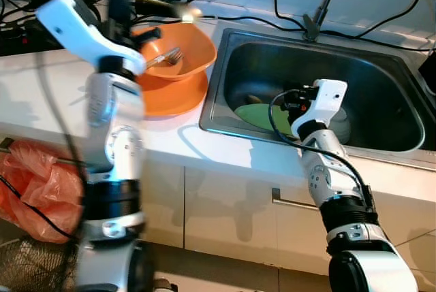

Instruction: Kitchen organization

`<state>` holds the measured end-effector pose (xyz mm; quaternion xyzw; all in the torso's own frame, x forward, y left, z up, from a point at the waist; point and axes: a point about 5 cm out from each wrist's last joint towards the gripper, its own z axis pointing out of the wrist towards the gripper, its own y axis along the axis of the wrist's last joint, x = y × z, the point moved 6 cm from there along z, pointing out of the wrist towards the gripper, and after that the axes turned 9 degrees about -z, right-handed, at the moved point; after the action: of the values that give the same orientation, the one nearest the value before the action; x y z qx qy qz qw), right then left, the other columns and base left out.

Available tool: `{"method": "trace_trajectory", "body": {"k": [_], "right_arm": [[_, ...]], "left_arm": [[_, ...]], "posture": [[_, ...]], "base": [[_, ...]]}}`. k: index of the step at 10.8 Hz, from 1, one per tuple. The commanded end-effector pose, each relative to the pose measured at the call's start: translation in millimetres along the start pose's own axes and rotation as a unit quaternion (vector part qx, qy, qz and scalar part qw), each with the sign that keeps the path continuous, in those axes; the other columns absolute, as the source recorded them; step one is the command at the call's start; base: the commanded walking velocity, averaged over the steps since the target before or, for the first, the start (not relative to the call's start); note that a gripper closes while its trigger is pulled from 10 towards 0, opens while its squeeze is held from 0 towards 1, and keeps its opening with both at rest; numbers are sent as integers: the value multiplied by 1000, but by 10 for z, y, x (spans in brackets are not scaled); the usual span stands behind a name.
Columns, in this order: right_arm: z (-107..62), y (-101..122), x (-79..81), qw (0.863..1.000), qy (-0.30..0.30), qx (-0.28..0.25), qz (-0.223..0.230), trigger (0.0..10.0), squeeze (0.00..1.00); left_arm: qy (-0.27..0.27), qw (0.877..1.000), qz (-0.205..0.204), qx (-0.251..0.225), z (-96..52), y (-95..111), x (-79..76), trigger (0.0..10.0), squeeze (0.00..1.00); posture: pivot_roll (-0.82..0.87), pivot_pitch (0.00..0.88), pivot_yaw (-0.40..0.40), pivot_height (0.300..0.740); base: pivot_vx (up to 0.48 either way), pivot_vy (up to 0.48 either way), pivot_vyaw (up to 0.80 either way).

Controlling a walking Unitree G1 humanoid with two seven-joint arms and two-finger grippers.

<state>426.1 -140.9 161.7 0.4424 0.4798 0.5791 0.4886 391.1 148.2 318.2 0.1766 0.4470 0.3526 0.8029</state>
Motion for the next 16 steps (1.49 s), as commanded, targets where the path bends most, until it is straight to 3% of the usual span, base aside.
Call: {"method": "trace_trajectory", "body": {"k": [1,3,5,7,8,12,13,15,16], "right_arm": [[32,69,8,1000,2,-10,-4,10000,0],[37,84,40,1000,7,-13,2,10000,0],[52,95,96,999,12,-13,38,10000,0],[78,160,202,995,26,-19,89,10000,0],[87,176,235,992,26,-19,123,10000,1000],[105,198,166,965,15,-14,260,10000,1000],[104,206,166,955,20,-12,296,10000,35],[116,257,180,923,29,-12,385,10000,0],[119,286,197,915,36,-14,401,10000,0]], "left_arm": [[-29,999,-31,-4,27,31,-166,10000,0],[-46,996,-72,21,-3,-134,-284,10000,0],[-41,993,-102,41,-34,-280,-286,10000,0],[-33,988,-126,80,-117,-567,-296,10000,0],[-27,985,-135,100,-170,-705,-272,10000,0],[-13,985,-133,109,-211,-781,-189,10000,0],[-13,985,-132,110,-216,-791,-185,10000,0],[-15,984,-133,118,-238,-837,-205,10000,0],[-15,983,-135,124,-247,-864,-217,10000,0]], "posture": [[127,61,-77,740],[121,56,-73,740],[120,54,-72,740],[116,55,-71,740],[116,56,-71,740],[117,64,-65,740],[116,64,-65,740],[114,65,-65,740],[114,66,-65,740]], "base": [[0,0,0],[0,0,0],[0,0,0],[0,0,0],[0,0,0],[0,0,0],[0,0,0],[0,0,0],[0,0,0]]}}
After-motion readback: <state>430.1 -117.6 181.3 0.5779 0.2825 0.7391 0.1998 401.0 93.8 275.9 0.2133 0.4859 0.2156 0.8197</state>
